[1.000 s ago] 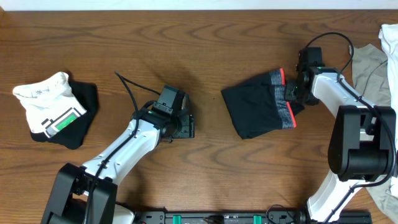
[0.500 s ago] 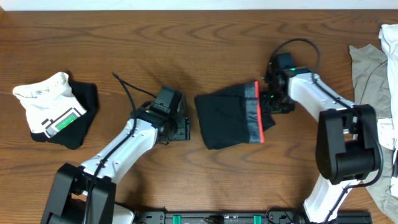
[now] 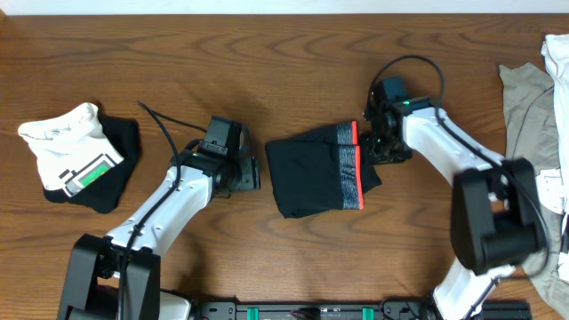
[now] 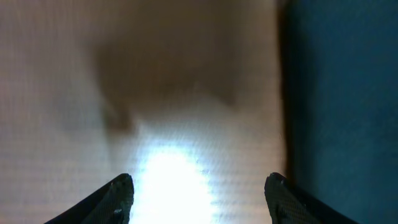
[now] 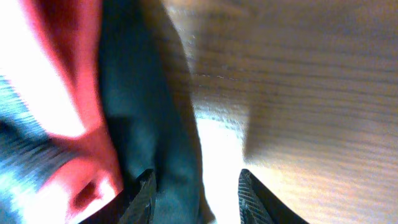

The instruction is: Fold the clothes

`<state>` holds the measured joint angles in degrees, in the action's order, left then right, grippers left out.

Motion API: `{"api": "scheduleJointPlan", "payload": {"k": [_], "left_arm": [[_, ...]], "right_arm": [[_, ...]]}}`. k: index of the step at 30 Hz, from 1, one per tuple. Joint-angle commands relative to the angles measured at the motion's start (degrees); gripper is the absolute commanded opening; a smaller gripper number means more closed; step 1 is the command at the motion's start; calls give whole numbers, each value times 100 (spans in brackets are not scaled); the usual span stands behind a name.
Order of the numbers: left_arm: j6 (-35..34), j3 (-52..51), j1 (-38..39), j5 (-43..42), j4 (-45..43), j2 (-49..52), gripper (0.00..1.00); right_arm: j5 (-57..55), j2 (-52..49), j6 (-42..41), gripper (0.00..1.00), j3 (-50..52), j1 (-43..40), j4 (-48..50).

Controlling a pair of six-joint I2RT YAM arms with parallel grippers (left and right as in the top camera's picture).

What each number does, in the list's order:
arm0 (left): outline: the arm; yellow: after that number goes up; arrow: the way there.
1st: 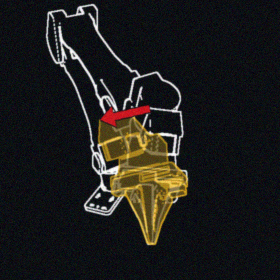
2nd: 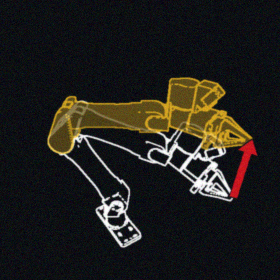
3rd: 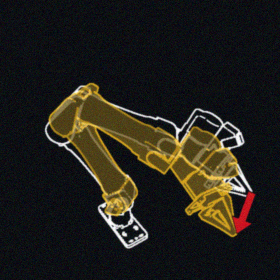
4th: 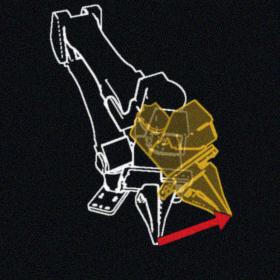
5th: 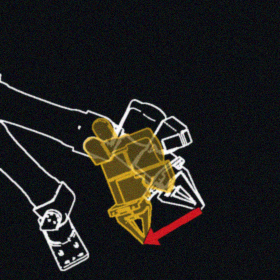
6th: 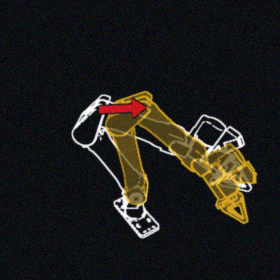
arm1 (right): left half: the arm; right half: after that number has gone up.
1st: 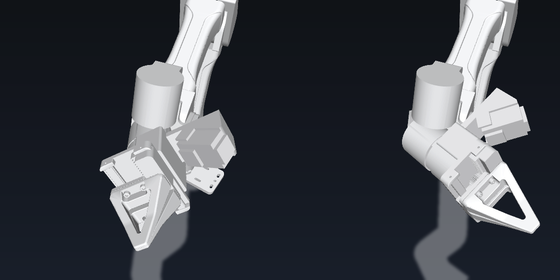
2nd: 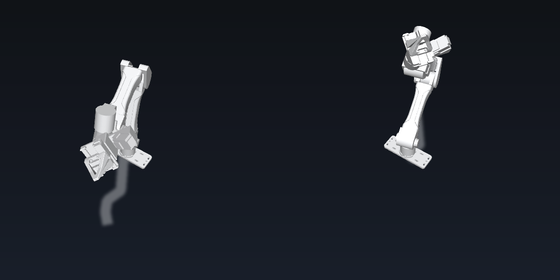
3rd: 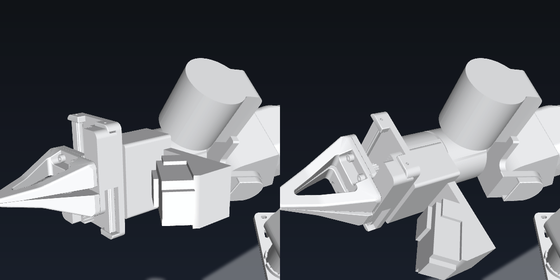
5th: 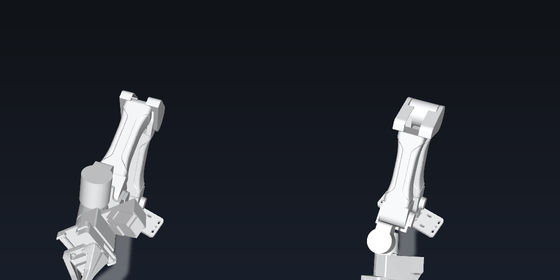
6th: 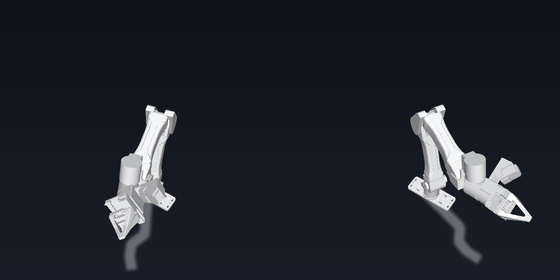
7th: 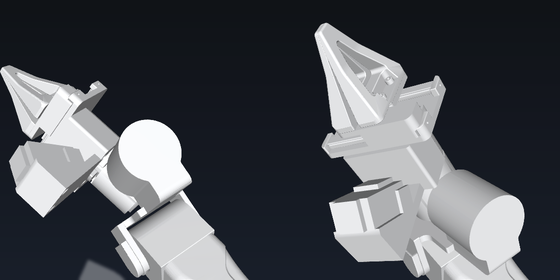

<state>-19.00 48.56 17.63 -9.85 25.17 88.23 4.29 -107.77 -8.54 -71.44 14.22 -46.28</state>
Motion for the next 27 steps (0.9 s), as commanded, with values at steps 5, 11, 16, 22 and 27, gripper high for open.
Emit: {"api": "scheduleJointPlan", "payload": {"k": [5, 11, 16, 22, 27], "left_arm": [[356, 50, -26, -142, -1541, -192, 70], [640, 254, -26, -581, -2671, -103, 70], [1058, 649, -24, -581, -2704, 208, 70], [1283, 800, -26, -584, -2883, 774, 70], [1279, 800, -26, -621, -3112, 1246, 70]], "right_arm": [[328, 1569, 179, 52, -17, 236, -577], [1029, 1705, 66, 59, 35, 380, -1399], [1582, 1700, -105, 59, 282, 387, -1410], [1961, 1700, -280, 59, 782, 472, -1099], [2339, 1700, -455, 58, 1322, 737, -715]]}}
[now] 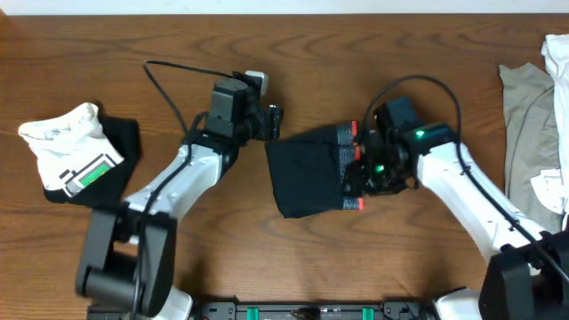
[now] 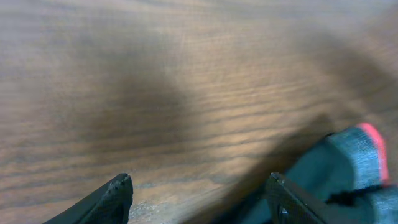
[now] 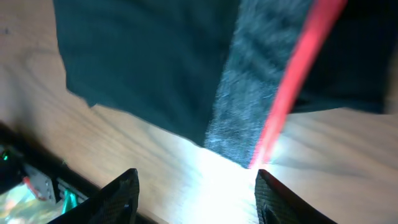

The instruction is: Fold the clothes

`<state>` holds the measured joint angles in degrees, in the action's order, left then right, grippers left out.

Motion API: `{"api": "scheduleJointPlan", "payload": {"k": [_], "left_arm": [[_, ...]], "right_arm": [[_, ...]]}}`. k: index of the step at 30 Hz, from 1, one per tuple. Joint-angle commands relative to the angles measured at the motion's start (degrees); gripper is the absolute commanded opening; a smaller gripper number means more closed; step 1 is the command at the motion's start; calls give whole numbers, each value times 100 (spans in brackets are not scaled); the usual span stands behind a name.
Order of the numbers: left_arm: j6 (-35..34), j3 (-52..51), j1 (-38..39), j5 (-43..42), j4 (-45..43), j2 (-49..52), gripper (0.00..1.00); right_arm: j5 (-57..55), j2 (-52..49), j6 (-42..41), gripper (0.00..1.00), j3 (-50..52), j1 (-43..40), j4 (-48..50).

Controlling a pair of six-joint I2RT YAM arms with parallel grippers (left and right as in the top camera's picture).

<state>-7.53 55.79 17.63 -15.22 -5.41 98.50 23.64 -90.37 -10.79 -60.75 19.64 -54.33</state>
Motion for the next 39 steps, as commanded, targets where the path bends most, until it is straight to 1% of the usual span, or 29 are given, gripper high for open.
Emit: {"api": "scheduleJointPlan", "payload": {"k": [1, 6, 10, 15, 20, 25, 32, 36, 37, 39], "left_arm": [[131, 76, -24, -83, -74, 280, 70], [131, 76, -20, -105, -72, 608, 70], [129, 76, -11, -463, -57, 765, 71], [131, 70, 72, -577, 428, 942, 70], [131, 70, 138, -577, 1239, 986, 70], [129, 70, 144, -599, 2065, 986, 70], [129, 70, 144, -686, 3595, 986, 69], [129, 70, 144, -686, 4378, 986, 68], [129, 70, 144, -688, 4544, 986, 65], [129, 70, 144, -688, 4863, 986, 64]], "right_arm": [[404, -39, -258, 58, 341, 256, 153], [391, -39, -470, 59, 643, 535, 442], [122, -39, -549, 59, 686, 562, 446], [-76, -39, -553, 59, 732, 562, 446], [-76, -39, -699, 62, 935, 562, 474], [-258, -39, -702, 64, 1215, 542, 920], [-1506, -39, -721, 64, 1266, 540, 1928], [-2168, -39, -719, 67, 1266, 540, 2450], [-2312, -39, -721, 68, 1266, 540, 2564], [-2566, -39, -717, 70, 1266, 529, 2809]]}}
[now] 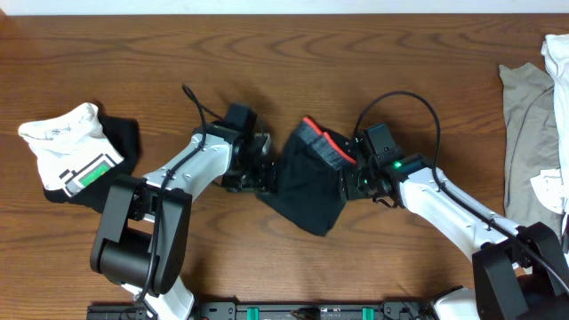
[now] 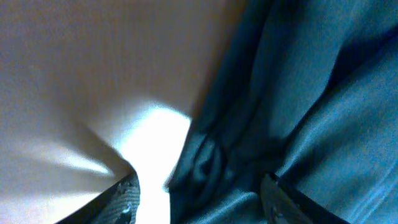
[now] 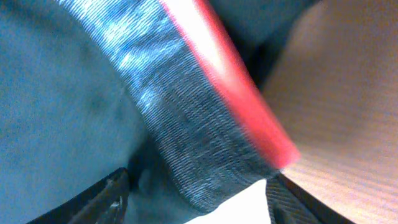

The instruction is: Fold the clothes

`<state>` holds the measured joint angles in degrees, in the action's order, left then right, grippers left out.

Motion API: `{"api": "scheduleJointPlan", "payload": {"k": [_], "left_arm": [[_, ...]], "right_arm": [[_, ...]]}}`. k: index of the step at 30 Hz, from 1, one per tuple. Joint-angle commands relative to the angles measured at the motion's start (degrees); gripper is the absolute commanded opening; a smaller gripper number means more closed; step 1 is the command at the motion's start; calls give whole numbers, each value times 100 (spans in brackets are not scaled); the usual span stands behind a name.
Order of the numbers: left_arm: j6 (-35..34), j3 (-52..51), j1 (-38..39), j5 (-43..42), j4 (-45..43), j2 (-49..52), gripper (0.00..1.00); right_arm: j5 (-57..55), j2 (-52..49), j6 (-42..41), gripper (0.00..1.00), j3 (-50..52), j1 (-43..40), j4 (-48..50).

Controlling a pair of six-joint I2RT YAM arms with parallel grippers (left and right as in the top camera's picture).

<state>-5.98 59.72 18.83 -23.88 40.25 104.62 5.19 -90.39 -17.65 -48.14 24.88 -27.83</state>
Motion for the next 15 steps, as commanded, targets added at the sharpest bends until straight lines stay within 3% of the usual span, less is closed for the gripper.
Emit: {"api": "scheduleJointPlan", "payload": {"k": [1, 15], "left_arm": [[-26, -323, 24, 177, 422, 374, 64], [107, -223, -114, 203, 605, -227, 68]], "right_arm": [[-787, -37, -17, 72, 4, -9, 267], [-710, -37, 98, 77, 4, -136, 332]]}}
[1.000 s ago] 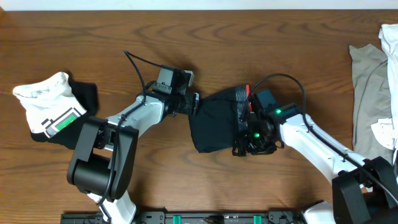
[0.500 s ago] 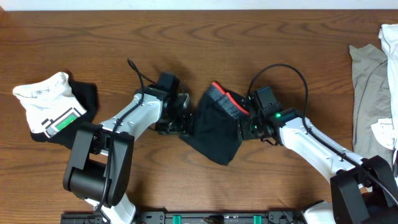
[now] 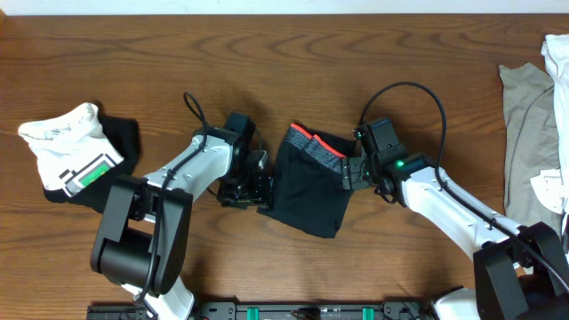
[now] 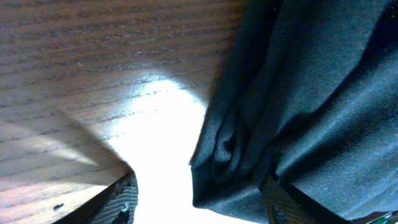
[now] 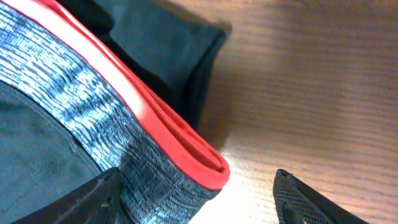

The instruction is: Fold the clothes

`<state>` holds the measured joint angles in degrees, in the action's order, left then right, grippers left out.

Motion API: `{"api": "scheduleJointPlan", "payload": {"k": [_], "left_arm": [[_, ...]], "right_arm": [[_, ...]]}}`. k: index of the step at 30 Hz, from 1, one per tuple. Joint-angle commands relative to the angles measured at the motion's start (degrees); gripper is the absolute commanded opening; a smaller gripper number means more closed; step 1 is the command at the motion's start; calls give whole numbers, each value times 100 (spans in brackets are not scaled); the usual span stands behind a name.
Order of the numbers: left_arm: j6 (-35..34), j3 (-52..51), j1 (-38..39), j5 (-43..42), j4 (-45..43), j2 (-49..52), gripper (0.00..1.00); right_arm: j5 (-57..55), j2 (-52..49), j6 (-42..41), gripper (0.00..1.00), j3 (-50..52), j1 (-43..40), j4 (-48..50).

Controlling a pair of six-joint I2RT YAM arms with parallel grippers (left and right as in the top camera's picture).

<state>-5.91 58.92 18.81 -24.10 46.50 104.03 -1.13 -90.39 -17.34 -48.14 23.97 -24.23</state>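
Note:
Black shorts [image 3: 307, 191] with a grey and red waistband [image 3: 318, 149] lie mid-table, waistband toward the far side. My left gripper [image 3: 255, 185] sits at their left edge. It stands open in the left wrist view, where a bunched fold of black cloth [image 4: 233, 149] lies between the fingers [image 4: 126, 200]. My right gripper [image 3: 352, 172] is at the waistband's right end. It is open too, with the red-edged waistband [image 5: 155, 158] between its wide-spread fingers [image 5: 305, 199].
A folded white and black garment [image 3: 78, 158] lies at the left of the wooden table [image 3: 267, 62]. Beige and white clothes [image 3: 532, 107] are heaped at the right edge.
The shorts were bunched up between both grippers and now lie flatter and lower on the table. The right wrist view now shows the waistband's end and bare wood beside it.
The shorts first lay flat with the waistband to the right, the left gripper left of them and the right one at the waistband. Then the left gripper was at their far left corner. Later the shorts were turned and bunched, waistband far; now they lie flatter.

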Motion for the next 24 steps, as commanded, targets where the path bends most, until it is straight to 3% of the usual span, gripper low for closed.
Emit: {"api": "scheduleJointPlan", "payload": {"k": [1, 5, 9, 12, 18, 24], "left_arm": [[101, -140, -153, 225, -72, -308, 69], [101, -140, -275, 223, -391, -911, 75], [413, -140, -271, -173, -776, -1248, 92], [892, -140, -271, -1121, -1001, -1211, 93], [885, -146, -273, -1147, -1314, -807, 94], [890, -146, -271, -1355, -2170, -326, 93]], "right_arm": [[-79, -37, 68, 77, 4, -44, -44], [-79, -37, 68, 77, 4, -44, -87], [-76, -37, 68, 77, 4, -44, -114], [-76, -37, 68, 77, 4, -44, -164], [-76, -37, 68, 77, 4, -44, -328], [-74, -37, 66, 77, 4, -44, -374]]}}
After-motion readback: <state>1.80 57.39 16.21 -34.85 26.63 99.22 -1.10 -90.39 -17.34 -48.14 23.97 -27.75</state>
